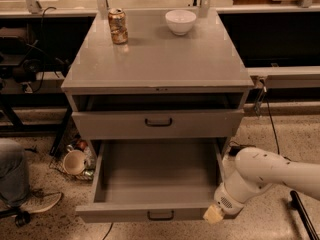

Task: Close middle drawer

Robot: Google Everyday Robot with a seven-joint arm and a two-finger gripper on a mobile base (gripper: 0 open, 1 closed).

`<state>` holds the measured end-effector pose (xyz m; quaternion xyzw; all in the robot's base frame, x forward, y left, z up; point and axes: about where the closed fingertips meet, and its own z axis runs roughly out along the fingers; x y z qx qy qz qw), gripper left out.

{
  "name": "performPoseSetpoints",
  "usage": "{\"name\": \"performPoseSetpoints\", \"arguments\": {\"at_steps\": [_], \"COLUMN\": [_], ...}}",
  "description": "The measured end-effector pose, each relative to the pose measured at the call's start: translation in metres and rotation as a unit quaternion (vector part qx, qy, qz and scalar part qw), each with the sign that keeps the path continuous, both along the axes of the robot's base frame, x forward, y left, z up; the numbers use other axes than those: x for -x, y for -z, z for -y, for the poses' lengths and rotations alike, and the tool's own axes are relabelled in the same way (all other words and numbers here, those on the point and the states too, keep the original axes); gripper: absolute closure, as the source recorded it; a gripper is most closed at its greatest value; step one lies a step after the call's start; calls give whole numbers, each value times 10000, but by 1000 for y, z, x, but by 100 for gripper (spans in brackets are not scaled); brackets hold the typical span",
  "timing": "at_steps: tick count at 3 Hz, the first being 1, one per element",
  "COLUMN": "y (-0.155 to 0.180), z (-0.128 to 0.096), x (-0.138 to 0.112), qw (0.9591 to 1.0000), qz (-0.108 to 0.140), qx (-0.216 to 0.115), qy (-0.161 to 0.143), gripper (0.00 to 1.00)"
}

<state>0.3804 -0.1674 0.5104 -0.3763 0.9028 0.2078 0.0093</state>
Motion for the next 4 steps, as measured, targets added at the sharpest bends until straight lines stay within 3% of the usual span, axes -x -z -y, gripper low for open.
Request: {"name": "performPoseSetpoints", "arguments": {"at_steps": [1, 3, 4], "y": [26, 87, 87], "z": [6, 9, 9], "x": [-2, -40, -40], "qw": [9998, 9988, 9988], "qz": [-40, 174, 174], "qx": [34, -30, -30], "qy": [168, 450, 450], "gripper": [100, 100, 100]}}
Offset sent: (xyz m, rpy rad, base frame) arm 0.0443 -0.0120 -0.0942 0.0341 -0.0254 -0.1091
